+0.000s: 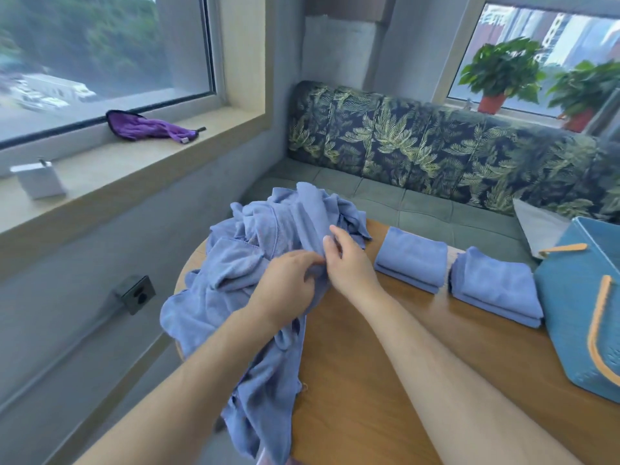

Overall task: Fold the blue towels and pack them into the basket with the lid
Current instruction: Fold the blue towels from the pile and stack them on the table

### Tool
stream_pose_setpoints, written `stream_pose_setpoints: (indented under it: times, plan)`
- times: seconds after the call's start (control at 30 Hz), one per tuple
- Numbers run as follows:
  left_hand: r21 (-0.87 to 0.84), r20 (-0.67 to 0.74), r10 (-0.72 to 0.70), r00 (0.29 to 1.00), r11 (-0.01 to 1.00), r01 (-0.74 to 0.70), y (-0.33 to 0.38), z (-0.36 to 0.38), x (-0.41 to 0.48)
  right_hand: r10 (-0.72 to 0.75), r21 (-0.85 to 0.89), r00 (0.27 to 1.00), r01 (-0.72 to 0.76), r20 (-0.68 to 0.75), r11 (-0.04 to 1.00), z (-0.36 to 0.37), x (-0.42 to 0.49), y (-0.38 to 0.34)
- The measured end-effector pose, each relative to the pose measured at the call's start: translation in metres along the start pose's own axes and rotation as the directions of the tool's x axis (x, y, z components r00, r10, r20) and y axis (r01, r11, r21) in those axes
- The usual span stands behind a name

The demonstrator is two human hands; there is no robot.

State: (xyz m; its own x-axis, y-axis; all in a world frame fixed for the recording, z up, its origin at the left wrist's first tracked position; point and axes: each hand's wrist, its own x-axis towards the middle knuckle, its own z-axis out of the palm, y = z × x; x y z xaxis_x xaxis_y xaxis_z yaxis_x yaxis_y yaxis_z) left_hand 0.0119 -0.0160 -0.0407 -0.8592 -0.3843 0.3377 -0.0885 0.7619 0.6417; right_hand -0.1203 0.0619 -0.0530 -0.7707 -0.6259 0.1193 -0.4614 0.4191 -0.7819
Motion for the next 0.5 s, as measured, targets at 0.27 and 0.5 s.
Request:
stream_pose_setpoints:
  times: [0.27, 0.5]
  plan:
    - [-0.215, 0.057, -0.297, 0.953, 0.929, 0.303, 0.007, 0.007, -0.022, 0.259, 0.107, 0.965, -0.263, 0.050, 0.959, -0.009, 0.004, 0.006]
    - [-0.031, 0.035, -0.325, 0.945, 0.945, 0.326, -0.008, 0.052, 0.031, 0.168, 0.160, 0.986, -0.164, -0.007, 0.973, -0.036, -0.051, 0.020]
